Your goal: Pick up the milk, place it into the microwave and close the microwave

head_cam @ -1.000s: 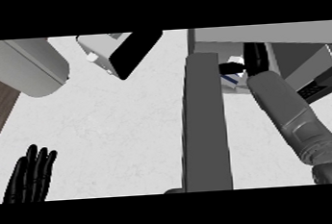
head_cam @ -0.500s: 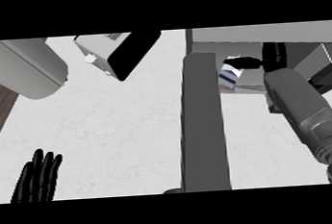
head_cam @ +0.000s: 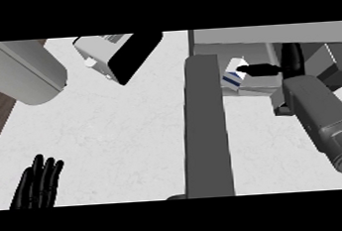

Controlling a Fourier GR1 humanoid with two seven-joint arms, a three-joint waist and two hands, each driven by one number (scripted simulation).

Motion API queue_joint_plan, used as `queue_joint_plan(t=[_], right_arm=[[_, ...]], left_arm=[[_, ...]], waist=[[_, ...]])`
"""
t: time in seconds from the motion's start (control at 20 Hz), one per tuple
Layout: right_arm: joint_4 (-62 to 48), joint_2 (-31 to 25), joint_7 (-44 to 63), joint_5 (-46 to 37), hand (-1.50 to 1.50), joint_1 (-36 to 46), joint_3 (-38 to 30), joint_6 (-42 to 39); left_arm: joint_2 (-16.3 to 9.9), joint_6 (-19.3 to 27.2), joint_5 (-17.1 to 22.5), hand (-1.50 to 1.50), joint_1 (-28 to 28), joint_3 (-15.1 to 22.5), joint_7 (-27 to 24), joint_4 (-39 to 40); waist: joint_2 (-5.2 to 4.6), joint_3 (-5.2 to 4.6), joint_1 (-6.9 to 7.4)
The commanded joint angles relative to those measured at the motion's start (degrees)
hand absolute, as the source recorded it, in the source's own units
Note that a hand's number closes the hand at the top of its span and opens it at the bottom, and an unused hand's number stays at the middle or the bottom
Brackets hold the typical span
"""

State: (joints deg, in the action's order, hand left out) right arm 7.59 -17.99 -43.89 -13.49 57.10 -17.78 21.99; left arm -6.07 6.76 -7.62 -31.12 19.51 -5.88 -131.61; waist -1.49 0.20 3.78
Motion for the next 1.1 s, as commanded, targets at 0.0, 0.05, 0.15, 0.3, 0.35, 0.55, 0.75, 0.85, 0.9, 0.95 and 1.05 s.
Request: queue_joint_plan(t=[0.0, 0.05, 0.15, 0.3, 0.35, 0.55, 0.75, 0.85, 0.9, 0.95, 1.05], right_arm=[[0.36, 0.91, -2.56, 1.69, -1.50, -1.93, -1.38, -4.46], [0.32, 1.03, -2.05, 2.45, -1.50, -1.89, -2.01, -5.69], [0.44, -0.31, -5.12, 2.39, -1.50, -5.05, -1.91, -8.01], [0.72, 0.99, -1.58, 2.63, -1.50, -3.89, -1.52, -10.45], [0.57, 1.89, -4.88, 3.15, -1.50, -6.64, -1.88, -12.71], [1.66, 4.35, -5.57, 3.24, -1.50, -8.81, -1.14, -15.01], [0.95, 2.60, -5.34, 3.17, -1.50, -13.04, -0.88, -16.83], [1.38, 3.36, -5.88, 3.22, -1.50, -14.69, -0.58, -17.56], [1.32, 3.97, -5.42, 3.16, -1.50, -14.74, -0.44, -17.47], [1.96, 5.21, -6.38, 3.21, -1.50, -15.72, -0.08, -18.64], [2.62, 5.41, -6.03, 4.19, -1.50, -16.33, -0.61, -20.30]], left_arm=[[0.40, 0.53, -0.83, -1.50, -1.64, 1.27, -1.10, 0.92], [0.43, 1.11, -2.02, -1.50, -0.76, 1.79, 1.53, -1.90], [1.30, 1.16, -0.70, -1.50, 1.12, 0.78, -0.20, 1.77], [0.42, 0.93, -1.40, -1.50, -1.17, 3.38, 2.82, -3.61], [0.97, 1.18, -1.00, -1.50, 0.29, 1.76, -0.10, 0.62], [1.85, 2.30, -2.68, -1.50, -0.86, 4.71, -0.33, 1.35], [0.11, 1.39, 0.46, -1.50, -0.86, 0.49, -0.21, -0.62], [0.58, 2.15, -1.33, -1.50, -2.24, 3.45, 1.32, -1.81], [2.61, 3.73, -5.02, -1.50, -2.35, 7.90, -1.60, 2.06], [1.73, 2.97, -1.19, -1.50, -0.74, 2.84, -1.13, 2.16], [-0.57, 0.94, 1.22, -1.50, -1.00, 0.86, 0.11, 0.11]], waist=[[0.41, -0.05, -0.56], [0.48, -0.03, -0.85], [0.38, -0.06, -1.22], [0.93, -0.11, -1.82], [0.81, -0.11, -1.86], [1.18, -0.15, -2.54], [1.21, -0.17, -2.75], [1.34, -0.16, -2.93], [1.34, -0.15, -2.88], [1.36, -0.19, -3.14], [1.40, -0.20, -3.20]])
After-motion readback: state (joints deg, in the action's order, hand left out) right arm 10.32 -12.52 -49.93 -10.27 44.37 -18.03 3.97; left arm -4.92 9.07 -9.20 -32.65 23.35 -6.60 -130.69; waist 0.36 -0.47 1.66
